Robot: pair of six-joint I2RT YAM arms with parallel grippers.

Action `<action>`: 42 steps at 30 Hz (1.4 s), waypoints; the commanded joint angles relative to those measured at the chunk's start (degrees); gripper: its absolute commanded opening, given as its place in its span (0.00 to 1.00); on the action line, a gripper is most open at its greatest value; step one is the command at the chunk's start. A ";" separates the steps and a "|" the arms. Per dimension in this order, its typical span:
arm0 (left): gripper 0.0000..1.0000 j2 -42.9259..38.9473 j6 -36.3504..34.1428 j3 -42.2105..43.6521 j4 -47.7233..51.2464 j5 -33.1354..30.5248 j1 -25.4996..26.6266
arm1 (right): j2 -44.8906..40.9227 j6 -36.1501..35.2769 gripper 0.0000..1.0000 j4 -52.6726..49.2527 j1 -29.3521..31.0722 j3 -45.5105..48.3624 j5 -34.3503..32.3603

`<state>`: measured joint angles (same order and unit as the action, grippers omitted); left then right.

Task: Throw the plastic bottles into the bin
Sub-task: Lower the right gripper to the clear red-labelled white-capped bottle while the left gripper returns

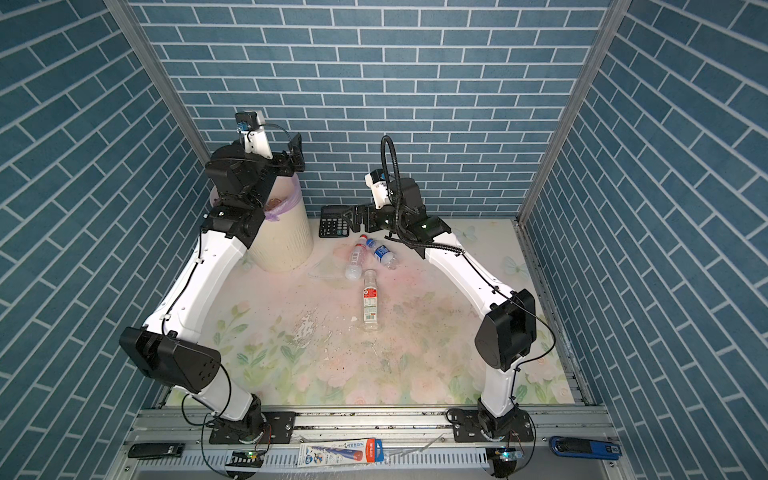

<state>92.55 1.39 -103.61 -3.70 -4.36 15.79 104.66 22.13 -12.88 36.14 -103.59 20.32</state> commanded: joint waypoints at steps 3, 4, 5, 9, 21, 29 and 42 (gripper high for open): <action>0.99 -3.35 9.47 7.35 3.18 1.45 6.03 | -5.21 1.51 0.99 -1.93 -1.59 7.43 -3.81; 0.99 -3.89 11.53 8.23 4.31 0.49 6.99 | -5.89 1.60 0.99 -2.32 -1.75 8.86 -4.26; 0.99 -4.16 13.54 8.98 5.45 -0.30 7.55 | -6.55 1.52 0.99 -2.41 -1.77 10.25 -4.68; 0.99 -6.02 17.10 13.39 8.70 -0.76 9.58 | -10.31 -0.68 0.99 -2.02 -1.64 17.67 -6.19; 0.99 -9.17 26.78 25.14 14.89 0.38 12.48 | -16.91 2.71 0.99 0.59 1.47 35.66 -13.02; 0.99 -12.21 30.12 31.08 17.04 1.87 13.48 | -15.28 6.73 0.98 2.38 5.66 41.61 -16.35; 0.99 -13.98 33.53 37.38 17.77 2.25 13.33 | -9.25 9.16 0.93 2.10 10.90 42.17 -18.32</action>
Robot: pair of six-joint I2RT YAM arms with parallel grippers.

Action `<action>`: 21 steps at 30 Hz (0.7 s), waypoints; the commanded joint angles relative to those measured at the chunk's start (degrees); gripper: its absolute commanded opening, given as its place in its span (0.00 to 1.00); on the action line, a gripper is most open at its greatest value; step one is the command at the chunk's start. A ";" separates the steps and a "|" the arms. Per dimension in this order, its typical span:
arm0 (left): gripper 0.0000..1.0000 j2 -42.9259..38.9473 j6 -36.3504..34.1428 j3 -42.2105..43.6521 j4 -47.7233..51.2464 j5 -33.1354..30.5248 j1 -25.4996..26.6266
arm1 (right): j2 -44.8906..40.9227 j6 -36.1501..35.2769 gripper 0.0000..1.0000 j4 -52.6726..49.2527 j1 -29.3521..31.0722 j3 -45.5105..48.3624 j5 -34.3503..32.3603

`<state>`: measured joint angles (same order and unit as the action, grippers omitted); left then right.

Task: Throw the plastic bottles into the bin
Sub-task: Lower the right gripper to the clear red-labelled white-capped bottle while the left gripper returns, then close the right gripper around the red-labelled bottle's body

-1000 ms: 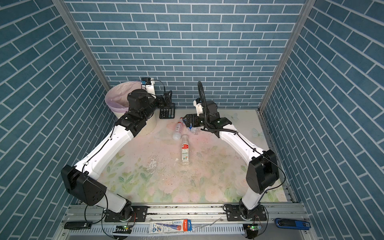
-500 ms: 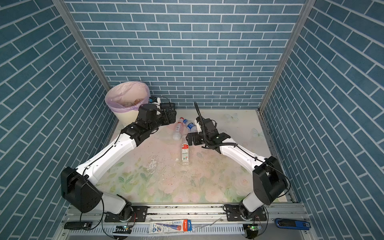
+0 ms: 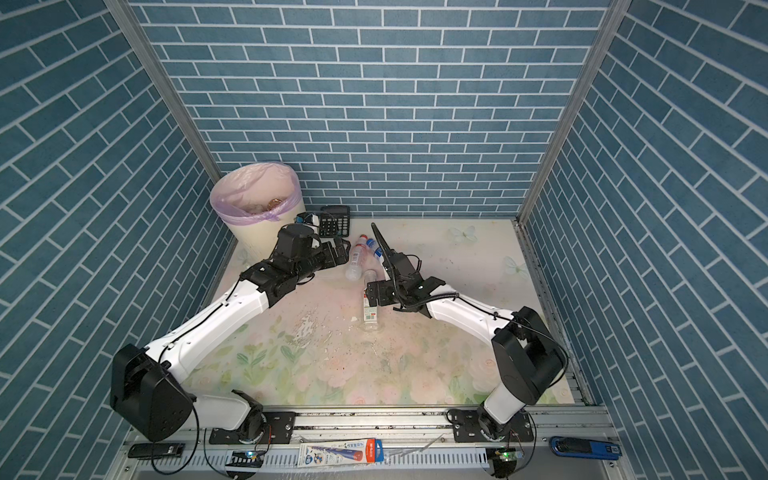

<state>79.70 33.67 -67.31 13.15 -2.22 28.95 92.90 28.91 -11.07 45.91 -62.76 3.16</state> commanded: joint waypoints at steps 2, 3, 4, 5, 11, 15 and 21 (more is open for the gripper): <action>0.99 -1.17 2.12 1.84 0.83 0.24 0.08 | 3.91 2.38 0.93 0.16 1.83 0.76 -1.13; 0.99 -1.12 2.63 2.37 0.64 0.45 -0.01 | 4.61 2.47 0.93 0.41 2.22 0.71 -1.22; 0.99 -1.13 3.16 2.97 0.41 0.62 -0.16 | 5.26 2.71 0.93 0.67 2.57 0.66 -1.31; 0.99 -1.11 3.60 3.59 0.14 0.72 -0.34 | 5.86 3.03 0.92 0.86 2.91 0.61 -1.31; 0.99 -1.74 6.14 7.03 -0.74 3.10 -2.09 | 9.73 3.44 0.89 -0.01 5.27 -0.90 -2.40; 0.99 -2.61 5.71 8.27 -0.25 2.49 -2.91 | 11.95 2.99 0.84 -2.40 5.52 -1.54 -3.45; 0.99 -3.31 5.53 9.19 -0.58 3.09 -4.09 | 9.84 1.26 0.68 -3.74 5.31 1.46 -7.72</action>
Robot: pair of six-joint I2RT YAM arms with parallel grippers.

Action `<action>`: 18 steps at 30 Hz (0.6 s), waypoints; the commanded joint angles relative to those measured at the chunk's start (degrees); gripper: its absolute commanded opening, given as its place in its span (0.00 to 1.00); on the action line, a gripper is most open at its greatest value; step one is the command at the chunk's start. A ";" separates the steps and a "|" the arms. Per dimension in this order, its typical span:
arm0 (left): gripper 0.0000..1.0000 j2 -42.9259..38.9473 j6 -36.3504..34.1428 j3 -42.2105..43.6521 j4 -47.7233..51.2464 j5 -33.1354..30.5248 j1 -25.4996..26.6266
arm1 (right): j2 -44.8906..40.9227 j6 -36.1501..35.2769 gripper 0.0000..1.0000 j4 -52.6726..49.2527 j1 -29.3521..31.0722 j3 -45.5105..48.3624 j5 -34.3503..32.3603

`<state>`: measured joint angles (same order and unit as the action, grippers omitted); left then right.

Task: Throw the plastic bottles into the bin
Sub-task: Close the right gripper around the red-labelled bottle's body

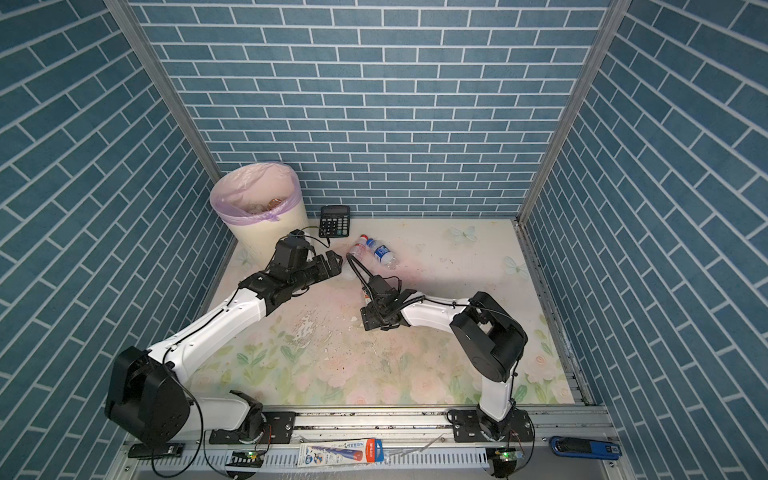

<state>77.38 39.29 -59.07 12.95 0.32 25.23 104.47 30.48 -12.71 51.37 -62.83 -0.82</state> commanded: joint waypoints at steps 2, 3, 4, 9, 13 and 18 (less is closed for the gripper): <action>0.99 -0.59 -0.09 0.97 -0.72 0.90 -0.37 | -3.06 -0.77 0.59 -1.77 -0.64 2.94 -4.13; 0.99 -0.12 -0.04 0.90 -0.86 1.23 -0.36 | -3.91 -0.91 0.55 -1.38 -0.94 3.73 -3.82; 0.99 0.40 0.08 0.75 -1.06 1.72 -0.37 | -4.78 -0.99 0.51 -0.90 -1.23 4.55 -3.53; 0.99 3.06 1.44 0.30 -2.83 3.72 -0.36 | -8.19 -1.21 0.46 -0.74 -2.86 6.57 -3.31; 0.99 5.05 2.44 -0.38 -4.60 5.65 -0.40 | -10.05 -2.42 0.45 -0.98 -4.04 6.78 -2.56; 0.99 7.89 3.33 -1.79 -6.32 8.77 -0.36 | -12.60 -2.95 0.44 -1.18 -5.27 6.37 -0.90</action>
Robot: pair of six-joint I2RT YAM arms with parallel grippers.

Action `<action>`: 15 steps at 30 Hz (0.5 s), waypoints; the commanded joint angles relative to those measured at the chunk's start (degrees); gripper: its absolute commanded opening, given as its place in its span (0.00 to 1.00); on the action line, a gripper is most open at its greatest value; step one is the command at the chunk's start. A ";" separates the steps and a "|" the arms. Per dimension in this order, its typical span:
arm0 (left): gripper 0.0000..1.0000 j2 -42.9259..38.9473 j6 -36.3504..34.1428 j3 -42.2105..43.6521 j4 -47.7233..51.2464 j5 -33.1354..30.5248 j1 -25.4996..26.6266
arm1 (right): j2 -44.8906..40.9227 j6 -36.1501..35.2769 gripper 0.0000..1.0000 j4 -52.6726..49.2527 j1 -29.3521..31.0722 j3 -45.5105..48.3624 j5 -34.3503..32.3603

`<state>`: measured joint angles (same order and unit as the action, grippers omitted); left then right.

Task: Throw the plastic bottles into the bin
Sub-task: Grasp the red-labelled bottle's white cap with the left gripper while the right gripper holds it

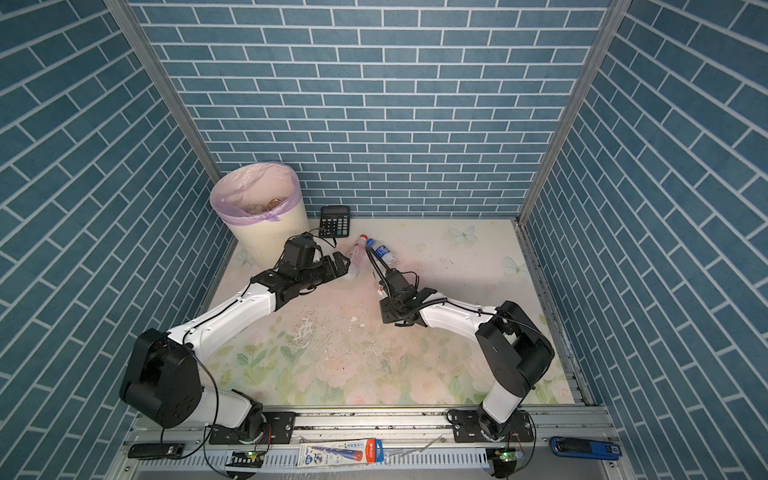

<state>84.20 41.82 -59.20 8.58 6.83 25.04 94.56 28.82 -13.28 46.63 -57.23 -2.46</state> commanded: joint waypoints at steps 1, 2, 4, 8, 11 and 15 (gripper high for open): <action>0.99 1.43 0.89 -1.92 -2.57 3.02 -0.09 | -3.33 -1.44 0.44 -0.66 -0.74 0.51 0.92; 0.99 1.96 0.97 -2.17 -3.19 3.70 -0.04 | -3.85 -1.65 0.43 -0.70 -0.75 0.28 1.00; 0.99 3.12 1.37 -3.28 -4.09 5.14 0.34 | -4.97 -2.17 0.43 -0.70 -0.75 -0.26 1.56; 0.99 5.84 2.01 -6.16 -5.30 7.51 1.50 | -6.76 -2.54 0.43 0.56 -0.76 -0.77 3.13; 0.95 7.70 2.70 -7.87 -6.32 7.93 2.30 | -7.96 -2.47 0.42 1.88 -0.82 -0.77 3.96; 0.91 9.94 3.70 -9.33 -7.69 8.50 3.07 | -9.54 -1.52 0.41 4.67 -0.79 0.13 6.12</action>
<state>92.66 44.71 -66.87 2.52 14.26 27.53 87.33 28.03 -11.70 45.95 -57.25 1.58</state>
